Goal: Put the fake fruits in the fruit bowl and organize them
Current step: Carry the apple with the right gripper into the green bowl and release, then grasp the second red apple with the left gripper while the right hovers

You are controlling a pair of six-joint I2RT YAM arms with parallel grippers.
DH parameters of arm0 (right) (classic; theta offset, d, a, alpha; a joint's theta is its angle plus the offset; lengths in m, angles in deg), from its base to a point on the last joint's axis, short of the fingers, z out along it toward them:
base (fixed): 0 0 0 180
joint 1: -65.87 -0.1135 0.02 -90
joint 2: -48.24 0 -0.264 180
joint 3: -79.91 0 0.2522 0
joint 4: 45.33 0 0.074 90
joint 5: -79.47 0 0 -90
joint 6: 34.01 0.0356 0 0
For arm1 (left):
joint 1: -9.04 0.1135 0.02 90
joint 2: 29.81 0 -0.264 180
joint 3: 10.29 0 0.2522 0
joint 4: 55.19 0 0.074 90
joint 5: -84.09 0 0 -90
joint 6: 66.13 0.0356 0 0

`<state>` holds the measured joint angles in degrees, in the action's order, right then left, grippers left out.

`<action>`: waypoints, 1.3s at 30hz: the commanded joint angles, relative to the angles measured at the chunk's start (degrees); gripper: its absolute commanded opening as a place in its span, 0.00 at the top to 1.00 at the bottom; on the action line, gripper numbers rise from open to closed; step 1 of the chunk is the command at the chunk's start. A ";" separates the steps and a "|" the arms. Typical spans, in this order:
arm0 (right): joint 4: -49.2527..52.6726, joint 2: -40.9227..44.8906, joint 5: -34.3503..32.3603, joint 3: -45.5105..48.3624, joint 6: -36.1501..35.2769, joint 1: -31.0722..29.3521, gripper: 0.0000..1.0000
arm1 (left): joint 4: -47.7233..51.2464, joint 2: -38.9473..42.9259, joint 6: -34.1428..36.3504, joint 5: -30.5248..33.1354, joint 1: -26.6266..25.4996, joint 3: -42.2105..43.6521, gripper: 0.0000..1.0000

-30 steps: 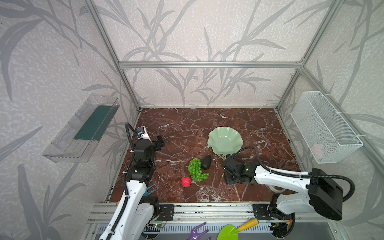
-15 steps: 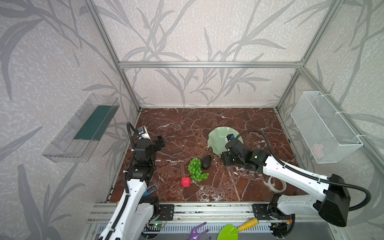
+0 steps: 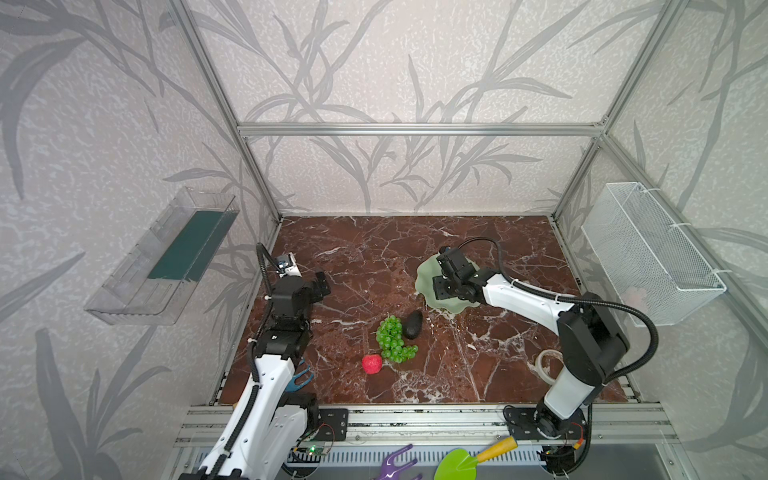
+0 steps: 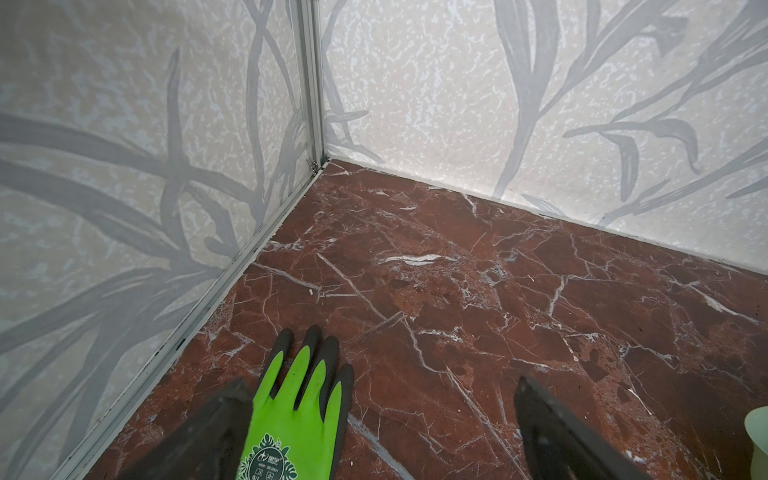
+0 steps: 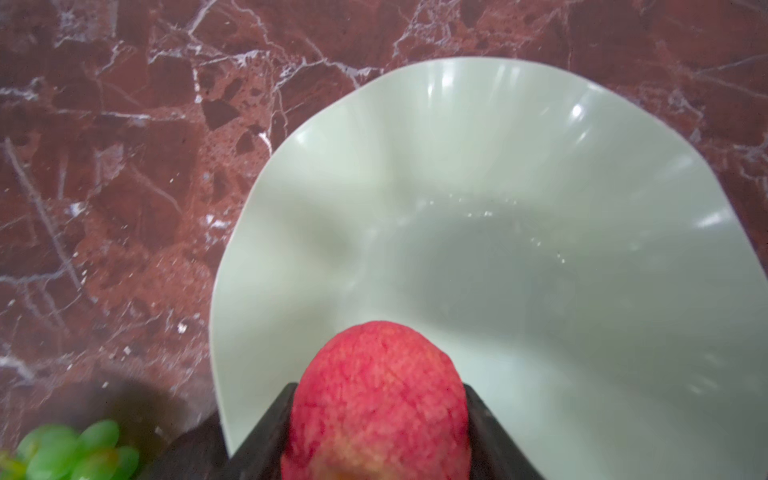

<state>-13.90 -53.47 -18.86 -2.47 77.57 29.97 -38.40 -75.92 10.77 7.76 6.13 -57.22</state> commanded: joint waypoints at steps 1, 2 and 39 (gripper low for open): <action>-2.39 -4.71 2.52 -2.77 -2.22 1.55 0.49 | 0.86 -0.29 -0.17 0.94 0.15 -1.29 0.02; -2.21 -6.21 3.42 -3.66 -2.41 2.00 0.49 | 0.84 -0.62 -0.08 0.84 0.12 -1.37 0.02; -12.25 18.58 4.75 9.80 -0.83 6.31 0.05 | 45.79 5.82 -22.42 -24.42 -14.67 -9.45 0.15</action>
<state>-24.24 -36.05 -13.49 6.16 76.02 36.20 0.85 -70.26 -5.86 -15.93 -4.34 -65.59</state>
